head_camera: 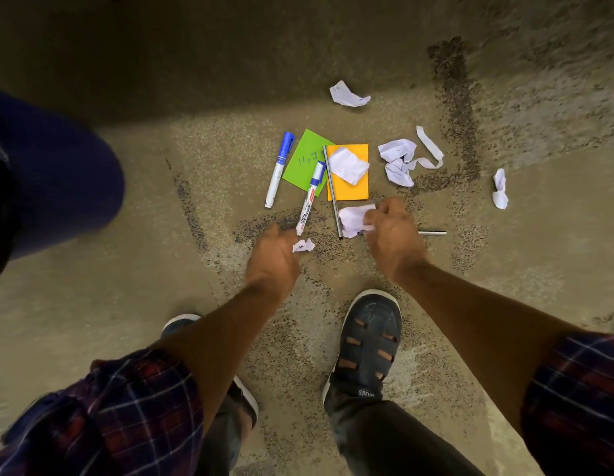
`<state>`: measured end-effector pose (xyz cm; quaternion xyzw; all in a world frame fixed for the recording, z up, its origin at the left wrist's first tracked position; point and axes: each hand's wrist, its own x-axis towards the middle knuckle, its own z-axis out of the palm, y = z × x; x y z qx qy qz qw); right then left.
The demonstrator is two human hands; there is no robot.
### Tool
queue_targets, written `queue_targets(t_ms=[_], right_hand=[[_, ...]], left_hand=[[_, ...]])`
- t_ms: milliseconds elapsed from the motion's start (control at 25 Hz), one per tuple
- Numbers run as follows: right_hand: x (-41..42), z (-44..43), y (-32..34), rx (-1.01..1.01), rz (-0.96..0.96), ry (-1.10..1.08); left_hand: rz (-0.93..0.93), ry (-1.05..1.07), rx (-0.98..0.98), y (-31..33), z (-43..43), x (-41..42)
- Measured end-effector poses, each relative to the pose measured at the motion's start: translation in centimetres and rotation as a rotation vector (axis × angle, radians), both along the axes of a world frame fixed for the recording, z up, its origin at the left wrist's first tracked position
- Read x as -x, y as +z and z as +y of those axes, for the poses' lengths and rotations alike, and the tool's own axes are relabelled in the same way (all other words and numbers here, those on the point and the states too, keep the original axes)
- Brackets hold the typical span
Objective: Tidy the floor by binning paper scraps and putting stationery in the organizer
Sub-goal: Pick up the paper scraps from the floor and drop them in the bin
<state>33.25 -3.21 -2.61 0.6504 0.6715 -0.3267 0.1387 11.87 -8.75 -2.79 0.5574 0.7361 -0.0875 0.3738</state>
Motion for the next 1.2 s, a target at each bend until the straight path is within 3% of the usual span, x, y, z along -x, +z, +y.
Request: queue_targets(t_ms=[120,200,440,560,640,920,1200], right_hand=[[0.3,0.5,0.3,0.022,0.017,0.057],[0.5,0.5,0.7,0.017,0.021,-0.025],[0.8,0.7,4.5,0.045,0.072,-0.536],[2.2,1.5,8.0,0.164,0.246,-0.890],[3.9,2.0,10.7,0.216,0.383,-1.010],[13.7,3.7,19.7,0.233,0.700,-0.957],[27.4,3.7,25.8,0.278,0.844,-0.877]], left_hand=[[-0.059,0.066,-0.002,0.6,-0.3,1.0],[-0.134,0.148,-0.033,1.2,-0.5,1.6],[-0.212,0.452,-0.047,4.6,-1.5,3.4],[-0.291,0.616,-0.003,6.9,-1.0,4.7],[-0.353,0.715,-0.004,8.8,-0.4,5.8],[-0.466,0.869,-0.183,16.6,2.3,11.1],[-0.385,1.115,-0.369,23.5,1.0,21.0]])
